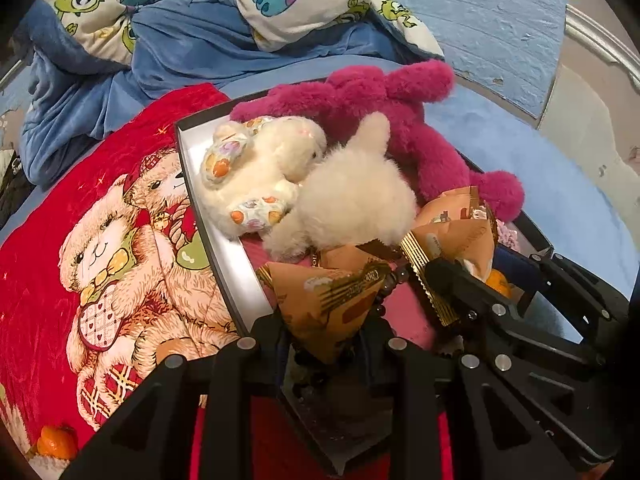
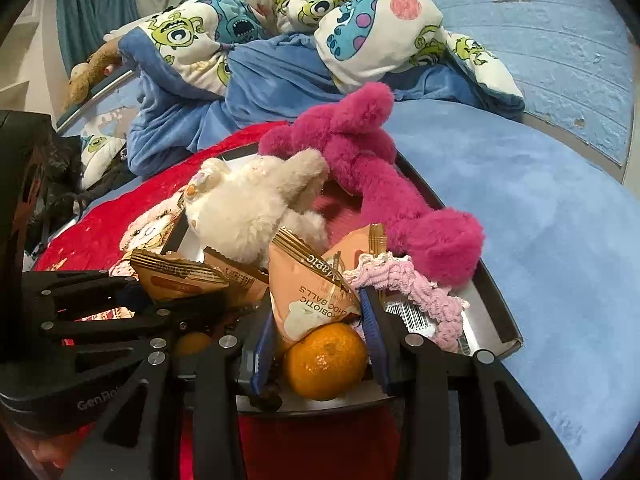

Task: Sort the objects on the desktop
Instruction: 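Open both tools to drop the snack packets into the black tray, then move both tools back toward the accessory pile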

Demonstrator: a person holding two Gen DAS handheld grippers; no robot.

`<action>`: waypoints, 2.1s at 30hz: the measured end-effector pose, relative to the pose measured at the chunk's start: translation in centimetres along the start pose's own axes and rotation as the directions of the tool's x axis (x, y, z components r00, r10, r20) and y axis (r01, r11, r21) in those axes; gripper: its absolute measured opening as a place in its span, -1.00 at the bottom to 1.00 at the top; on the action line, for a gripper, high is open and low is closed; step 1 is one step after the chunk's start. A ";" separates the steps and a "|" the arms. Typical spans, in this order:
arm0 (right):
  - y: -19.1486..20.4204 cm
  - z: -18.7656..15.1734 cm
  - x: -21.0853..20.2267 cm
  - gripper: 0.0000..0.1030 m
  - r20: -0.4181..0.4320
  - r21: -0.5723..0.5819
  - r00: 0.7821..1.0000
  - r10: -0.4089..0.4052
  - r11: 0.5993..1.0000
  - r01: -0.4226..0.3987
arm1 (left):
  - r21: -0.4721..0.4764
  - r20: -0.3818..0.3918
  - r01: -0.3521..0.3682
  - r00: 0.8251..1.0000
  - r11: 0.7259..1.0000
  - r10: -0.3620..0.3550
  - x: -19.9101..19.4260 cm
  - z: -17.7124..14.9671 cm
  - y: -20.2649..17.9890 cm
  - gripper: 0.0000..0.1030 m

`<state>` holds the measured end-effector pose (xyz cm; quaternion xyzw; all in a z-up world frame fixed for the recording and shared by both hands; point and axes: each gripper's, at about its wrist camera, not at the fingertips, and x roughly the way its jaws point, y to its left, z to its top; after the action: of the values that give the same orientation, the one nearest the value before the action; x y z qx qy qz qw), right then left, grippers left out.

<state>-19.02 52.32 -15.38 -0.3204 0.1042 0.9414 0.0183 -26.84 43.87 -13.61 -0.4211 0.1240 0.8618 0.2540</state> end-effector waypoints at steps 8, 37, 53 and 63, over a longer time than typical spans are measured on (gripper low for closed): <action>-0.5 -0.3 -0.5 -0.22 0.043 0.018 0.998 0.045 0.999 -0.046 | 0.012 0.062 0.015 0.998 1.000 -0.015 -0.5 -0.9 0.2 -0.40; -2.0 -1.1 -2.3 1.00 0.195 0.092 0.923 0.331 0.931 -0.353 | 0.139 0.232 -0.021 0.973 0.990 -0.012 0.2 -1.0 -1.7 1.00; -1.1 -2.3 -6.5 1.00 0.316 0.052 0.898 0.307 0.939 -0.339 | 0.076 0.232 -0.046 0.972 0.996 0.027 -5.7 -2.7 -0.2 1.00; 1.6 -4.2 -9.5 1.00 0.296 0.048 0.904 0.307 0.941 -0.335 | 0.006 0.226 -0.043 0.973 0.999 0.040 -10.1 -6.9 1.0 1.00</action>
<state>-9.18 50.19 -12.55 -0.1588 0.1978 0.9614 -0.1065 -17.61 36.72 -9.90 -0.3165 0.1080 0.9085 0.2508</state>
